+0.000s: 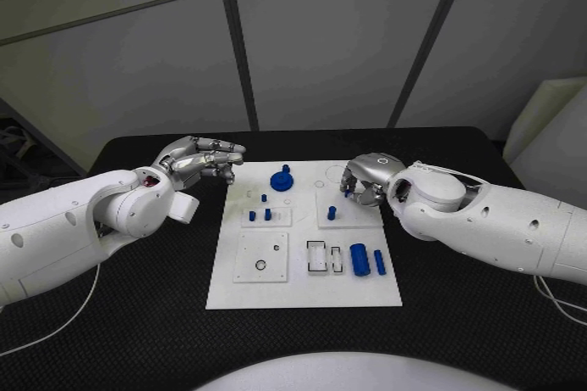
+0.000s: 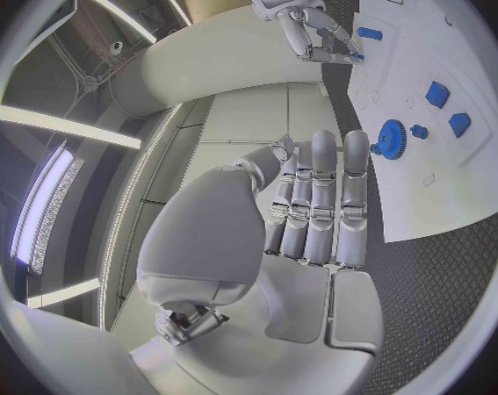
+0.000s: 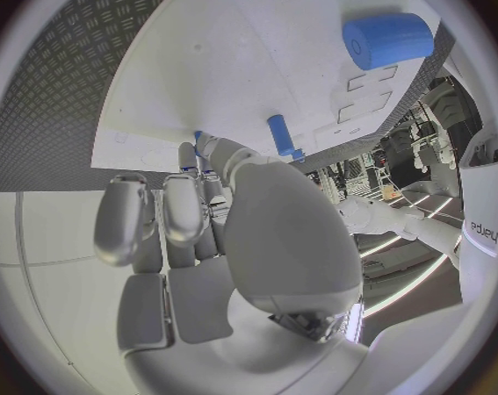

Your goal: Assemble the parts on the task board

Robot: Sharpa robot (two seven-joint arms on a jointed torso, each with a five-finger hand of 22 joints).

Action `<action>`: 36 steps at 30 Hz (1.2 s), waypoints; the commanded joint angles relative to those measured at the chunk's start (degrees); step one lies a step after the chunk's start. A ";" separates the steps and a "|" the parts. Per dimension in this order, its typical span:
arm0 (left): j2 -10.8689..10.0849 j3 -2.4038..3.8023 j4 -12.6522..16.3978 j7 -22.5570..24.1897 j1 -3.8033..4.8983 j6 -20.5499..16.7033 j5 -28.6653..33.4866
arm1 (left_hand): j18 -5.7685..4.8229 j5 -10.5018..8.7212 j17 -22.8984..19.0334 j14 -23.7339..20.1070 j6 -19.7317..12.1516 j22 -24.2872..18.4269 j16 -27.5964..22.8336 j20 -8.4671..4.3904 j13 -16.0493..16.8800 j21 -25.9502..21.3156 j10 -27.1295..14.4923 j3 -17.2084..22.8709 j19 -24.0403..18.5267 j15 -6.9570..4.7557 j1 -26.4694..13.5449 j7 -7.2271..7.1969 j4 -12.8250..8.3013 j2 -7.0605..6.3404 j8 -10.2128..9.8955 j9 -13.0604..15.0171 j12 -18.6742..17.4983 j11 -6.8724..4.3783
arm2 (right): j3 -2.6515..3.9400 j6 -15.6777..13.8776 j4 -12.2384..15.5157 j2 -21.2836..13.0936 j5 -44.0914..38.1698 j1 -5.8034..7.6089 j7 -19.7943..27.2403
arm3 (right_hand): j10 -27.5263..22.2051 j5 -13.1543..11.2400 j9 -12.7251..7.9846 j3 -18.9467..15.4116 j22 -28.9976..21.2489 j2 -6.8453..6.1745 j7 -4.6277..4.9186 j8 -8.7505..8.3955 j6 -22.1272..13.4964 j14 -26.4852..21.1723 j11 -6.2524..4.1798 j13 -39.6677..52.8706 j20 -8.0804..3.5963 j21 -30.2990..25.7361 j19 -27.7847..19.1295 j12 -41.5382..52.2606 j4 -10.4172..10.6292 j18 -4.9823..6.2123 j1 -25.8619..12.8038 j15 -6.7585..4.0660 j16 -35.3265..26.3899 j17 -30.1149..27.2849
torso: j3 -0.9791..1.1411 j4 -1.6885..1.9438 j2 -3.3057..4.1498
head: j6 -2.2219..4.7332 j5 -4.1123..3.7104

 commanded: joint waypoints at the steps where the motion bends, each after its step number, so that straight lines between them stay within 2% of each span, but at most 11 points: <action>1: 0.11 0.05 -0.16 0.66 0.04 0.80 0.36 | 1.91 0.01 -0.05 -0.44 -0.32 -0.05 -0.34 -0.07 0.08 -0.11 -0.24 -0.39 -0.31 0.12 0.13 0.11 -0.06 0.60 0.26 -0.07 0.16 -0.04 | 0.09 -3.59 1.34 -0.76 -0.81 0.14 -0.63 | 0.78 0.18 -0.03 0.19 0.12 0.00 0.01 -0.14 0.33 2.97 -0.20 0.10 0.03 0.28 0.16 -0.39 -0.22 -0.72 -0.54 -0.35 0.34 0.09 | -0.01 -0.01 -0.02 | 0.10 -0.08; 12: 0.22 0.05 -0.40 0.57 0.02 0.92 0.36 | 1.90 0.01 -0.26 -0.63 -0.65 -0.15 -0.50 -0.01 0.15 -0.32 -0.65 -0.46 -0.40 0.22 0.16 0.29 -0.12 0.69 0.24 -0.16 0.38 0.11 | 0.62 -5.84 6.96 -2.89 -0.04 0.17 -0.42 | 0.88 0.72 -0.04 0.50 0.53 0.01 -0.01 -0.20 0.40 2.98 -0.21 0.14 0.02 0.66 0.09 -0.66 -0.40 -0.74 -1.01 -0.36 0.72 0.20 | -0.07 0.05 -0.01 | 0.02 0.20; 16: 0.33 0.05 -0.35 0.62 0.02 0.78 0.36 | 1.89 0.01 -0.31 -0.66 -0.72 -0.18 -0.53 0.02 0.17 -0.37 -0.75 -0.49 -0.42 0.26 0.14 0.33 -0.11 0.73 0.25 -0.18 0.44 0.15 | 0.84 -6.25 9.61 -2.95 0.43 0.17 -0.19 | 0.89 0.88 -0.05 0.58 0.63 0.02 -0.01 -0.22 0.39 2.99 -0.21 0.15 0.02 0.75 0.07 -0.73 -0.45 -0.75 -1.09 -0.35 0.84 0.27 | -0.09 0.11 0.01 | -0.02 0.32; 20: 0.57 0.05 -0.36 0.81 0.01 0.62 0.36 | 1.89 0.01 -0.31 -0.66 -0.72 -0.18 -0.53 0.02 0.17 -0.37 -0.75 -0.49 -0.42 0.26 0.14 0.33 -0.11 0.73 0.25 -0.18 0.44 0.15 | 0.92 -6.56 11.67 -2.22 1.01 0.16 0.26 | 0.90 1.11 -0.06 0.71 0.82 0.02 0.01 -0.27 0.38 3.00 -0.19 0.16 0.01 0.91 0.06 -0.84 -0.54 -0.77 -1.22 -0.34 1.01 0.34 | -0.10 0.08 0.00 | -0.06 0.80; 24: 0.84 0.05 -0.42 0.99 0.01 0.55 0.36 | 1.89 0.01 -0.31 -0.66 -0.72 -0.18 -0.53 0.02 0.17 -0.37 -0.75 -0.49 -0.42 0.26 0.14 0.33 -0.11 0.73 0.25 -0.18 0.44 0.15 | 0.94 -6.54 12.64 -1.09 1.53 0.15 0.69 | 0.90 1.26 -0.07 0.81 0.88 0.04 0.04 -0.30 0.36 3.00 -0.17 0.16 0.00 0.97 0.03 -0.91 -0.61 -0.77 -1.28 -0.32 1.12 0.38 | -0.10 0.10 0.02 | -0.17 1.47; 27: 1.20 0.05 -0.52 1.13 0.02 0.44 0.36 | 1.89 0.02 -0.36 -0.68 -0.76 -0.20 -0.55 0.04 0.19 -0.42 -0.82 -0.51 -0.44 0.29 0.10 0.36 -0.09 0.78 0.27 -0.19 0.51 0.18 | 0.92 -6.00 13.12 0.43 2.18 0.15 1.11 | 0.91 1.31 -0.07 0.84 0.89 0.05 0.05 -0.30 0.36 3.00 -0.16 0.17 0.00 0.98 0.02 -0.93 -0.64 -0.77 -1.30 -0.32 1.14 0.39 | -0.20 0.21 0.01 | -0.29 2.15; 29: 1.41 0.05 -0.58 1.18 0.02 0.36 0.36 | 1.89 0.02 -0.36 -0.68 -0.76 -0.20 -0.55 0.04 0.19 -0.42 -0.82 -0.51 -0.44 0.29 0.10 0.36 -0.09 0.78 0.27 -0.19 0.51 0.18 | 0.88 -5.48 13.01 1.46 2.56 0.15 1.34 | 0.91 1.32 -0.07 0.85 0.89 0.05 0.05 -0.31 0.36 3.00 -0.16 0.17 0.00 0.99 0.01 -0.94 -0.64 -0.76 -1.31 -0.32 1.15 0.40 | -0.26 0.28 0.01 | -0.36 2.58; 31: 1.62 0.05 -0.62 1.22 0.02 0.26 0.37 | 1.88 0.02 -0.38 -0.69 -0.76 -0.21 -0.56 0.05 0.20 -0.45 -0.84 -0.53 -0.44 0.30 0.08 0.36 -0.07 0.80 0.29 -0.19 0.56 0.18 | 0.76 -4.84 12.53 2.67 2.97 0.04 1.63 | 0.91 1.33 -0.07 0.85 0.86 0.05 0.05 -0.31 0.36 3.00 -0.16 0.17 0.00 0.96 0.00 -0.95 -0.65 -0.76 -1.32 -0.32 1.16 0.39 | -0.23 0.19 0.05 | -0.38 3.14; 33: 1.86 0.05 -0.64 1.26 0.03 0.15 0.37 | 1.88 0.01 -0.39 -0.70 -0.76 -0.22 -0.57 0.06 0.21 -0.46 -0.84 -0.53 -0.45 0.30 0.07 0.37 -0.06 0.82 0.30 -0.19 0.57 0.19 | 0.62 -4.33 11.97 3.77 3.31 -0.35 1.88 | 0.91 1.34 -0.07 0.85 0.87 0.04 0.06 -0.31 0.36 3.00 -0.16 0.17 0.00 0.97 -0.01 -0.95 -0.66 -0.76 -1.33 -0.32 1.16 0.39 | -0.21 0.11 0.05 | -0.48 3.65; 36: 2.14 0.05 -0.59 1.21 0.05 -0.30 0.37 | 1.88 0.01 -0.43 -0.70 -0.77 -0.25 -0.58 0.09 0.24 -0.51 -0.88 -0.61 -0.46 0.33 -0.01 0.37 -0.03 0.79 0.34 -0.20 0.66 0.20 | 0.44 -3.73 11.30 5.26 3.60 -1.19 2.20 | 0.90 1.37 -0.08 0.87 0.80 0.04 0.07 -0.33 0.34 2.99 -0.14 0.17 0.00 0.93 -0.05 -0.98 -0.67 -0.74 -1.36 -0.31 1.12 0.33 | -0.26 0.18 0.07 | -0.69 4.17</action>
